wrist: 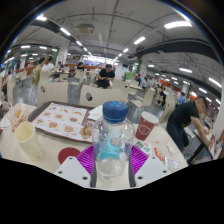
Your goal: Pour water
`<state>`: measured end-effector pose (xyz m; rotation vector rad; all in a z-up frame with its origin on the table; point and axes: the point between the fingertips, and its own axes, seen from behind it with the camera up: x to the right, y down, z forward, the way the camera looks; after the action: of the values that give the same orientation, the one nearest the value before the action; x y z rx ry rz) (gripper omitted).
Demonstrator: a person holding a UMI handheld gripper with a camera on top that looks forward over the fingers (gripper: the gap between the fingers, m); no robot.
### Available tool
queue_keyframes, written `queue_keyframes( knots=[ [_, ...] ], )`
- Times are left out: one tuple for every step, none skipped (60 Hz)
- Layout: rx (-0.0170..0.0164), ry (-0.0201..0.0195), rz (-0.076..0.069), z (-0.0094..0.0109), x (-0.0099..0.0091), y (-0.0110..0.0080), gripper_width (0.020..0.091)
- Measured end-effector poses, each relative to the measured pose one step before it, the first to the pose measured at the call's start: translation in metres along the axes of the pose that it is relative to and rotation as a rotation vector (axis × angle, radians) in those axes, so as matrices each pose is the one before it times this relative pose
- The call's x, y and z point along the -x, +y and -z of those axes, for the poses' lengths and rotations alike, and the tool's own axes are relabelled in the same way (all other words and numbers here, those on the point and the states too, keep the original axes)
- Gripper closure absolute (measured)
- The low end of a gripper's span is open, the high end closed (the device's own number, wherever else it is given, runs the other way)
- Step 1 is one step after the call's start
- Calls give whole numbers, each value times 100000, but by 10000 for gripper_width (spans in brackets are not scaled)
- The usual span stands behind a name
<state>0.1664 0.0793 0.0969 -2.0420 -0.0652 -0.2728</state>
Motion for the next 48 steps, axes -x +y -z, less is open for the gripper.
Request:
queue_keyframes(
  knots=[
    [-842,1227,2447,203,22,-658,669],
    [-890,1287,2661,196,42,-696,669],
    [-931,1180,2853,272,-138,-910,669],
    [-959,1441,2954,136,222,-627,669],
    [-1044,1340,3260,220,88,-827,669],
    [-1013,1330,3531,146,83,-809,668],
    [-926,1412,3794,149,72,-800,669],
    [-967,1527,3982,123,58,-815,671],
    [-953,1574,4204,94,25,-772,669],
    [-897,1492,4535,44,45,-756,670],
    [-974,1139,4786,186,-345,-724,671],
    [-781,1310,5044,61,84,-752,670],
    [-884,1234,4897,34,113,-816,670],
    [-874,1193,4730,25,162,-740,671],
    [-768,1011,5010,-2,243,-723,669],
    [-656,819,5273,34,221,-696,670],
    [-626,801,5345,19,168,-625,672],
    [-620,981,5207,-44,169,-618,669],
    [-621,1149,5030,10,102,-594,669],
    [-1087,900,4709,128,-105,-460,671],
    [-1266,852,4779,195,-26,-490,666],
    [-873,960,5214,65,208,-774,670],
    [-951,790,5415,33,173,-632,669],
    [-779,917,5312,41,191,-605,667],
    [-721,1010,5044,46,129,-569,668],
    [-728,900,4838,104,167,-542,670],
    [-815,704,4715,107,209,-541,668],
    [-1176,476,4325,-101,372,-356,669],
    [-731,478,4608,84,196,-546,669],
    [-379,418,4753,284,53,-546,670],
    [-192,494,4671,89,195,-369,672],
    [58,428,4834,33,224,-288,672],
    [150,383,4883,42,192,-243,670],
    [68,381,4587,-3,194,-236,669],
    [-267,360,4002,-277,454,-53,669],
    [75,143,3969,-128,209,-47,669],
    [580,122,3895,59,110,-367,670],
    [71,-174,3508,-12,249,-120,670],
    [-368,-135,2780,22,203,-249,671],
    [-369,-49,2228,18,143,-260,670],
    [16,-99,2289,63,148,-162,670],
    [-57,-184,2285,-102,313,-56,668],
    [185,0,2178,62,78,-113,668],
    [-210,1,1437,109,73,-195,670],
    [-455,-59,679,88,90,-184,670],
    [-142,-125,356,73,73,-110,670],
    [24,-232,281,-138,263,231,671],
    [165,-452,28,112,121,20,671]
  ],
)
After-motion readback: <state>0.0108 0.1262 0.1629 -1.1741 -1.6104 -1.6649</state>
